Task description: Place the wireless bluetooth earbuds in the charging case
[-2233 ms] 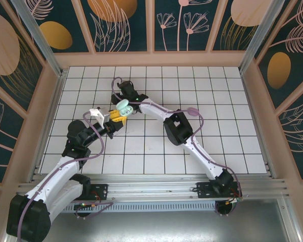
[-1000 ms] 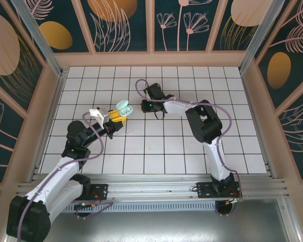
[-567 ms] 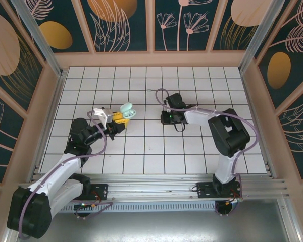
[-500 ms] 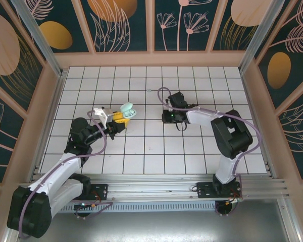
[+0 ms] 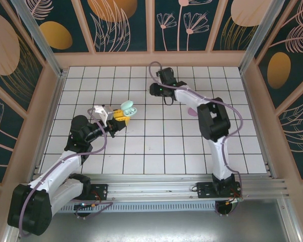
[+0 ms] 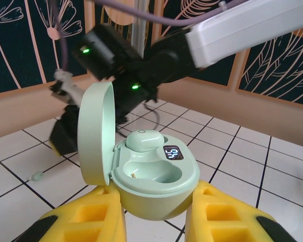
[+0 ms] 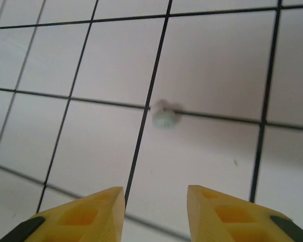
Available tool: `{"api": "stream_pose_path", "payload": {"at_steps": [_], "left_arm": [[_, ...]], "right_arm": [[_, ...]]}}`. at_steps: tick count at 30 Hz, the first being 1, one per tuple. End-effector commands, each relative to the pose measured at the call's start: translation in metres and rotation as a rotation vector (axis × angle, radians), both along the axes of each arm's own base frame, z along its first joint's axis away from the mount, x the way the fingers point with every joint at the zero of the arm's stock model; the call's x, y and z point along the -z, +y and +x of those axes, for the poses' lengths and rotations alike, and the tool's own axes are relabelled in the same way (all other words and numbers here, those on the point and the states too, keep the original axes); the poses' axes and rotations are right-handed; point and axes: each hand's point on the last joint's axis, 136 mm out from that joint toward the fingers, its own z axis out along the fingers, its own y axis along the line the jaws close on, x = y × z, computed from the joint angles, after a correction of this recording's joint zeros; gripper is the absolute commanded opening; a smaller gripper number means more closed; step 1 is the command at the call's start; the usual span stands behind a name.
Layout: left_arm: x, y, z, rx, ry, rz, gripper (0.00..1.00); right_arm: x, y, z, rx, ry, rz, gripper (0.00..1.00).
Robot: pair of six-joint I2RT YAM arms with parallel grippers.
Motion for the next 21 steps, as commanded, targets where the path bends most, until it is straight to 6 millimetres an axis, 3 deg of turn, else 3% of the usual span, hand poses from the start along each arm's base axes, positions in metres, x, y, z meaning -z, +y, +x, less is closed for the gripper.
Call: {"api": "stream_pose_path", "payload": {"at_steps": [1,5,11,21], "left_arm": [[-0.02,-0.002,0.002,0.016,-0.05,-0.027,0.01],[-0.018,-0.002,0.003,0.013,-0.045,-0.024,0.01],[-0.014,-0.001,0.005,0.004,-0.043,-0.01,0.01],[-0.012,-0.001,0.006,0.001,-0.041,-0.005,0.01]], "right_arm": [[0.028,0.011,0.01,-0.042,0.037,-0.094,0.38],[0.036,0.026,0.032,-0.068,0.018,-0.113,0.4],[0.041,0.035,0.05,-0.078,-0.023,-0.125,0.42],[0.064,0.04,0.043,-0.185,-0.027,-0.188,0.42]]}}
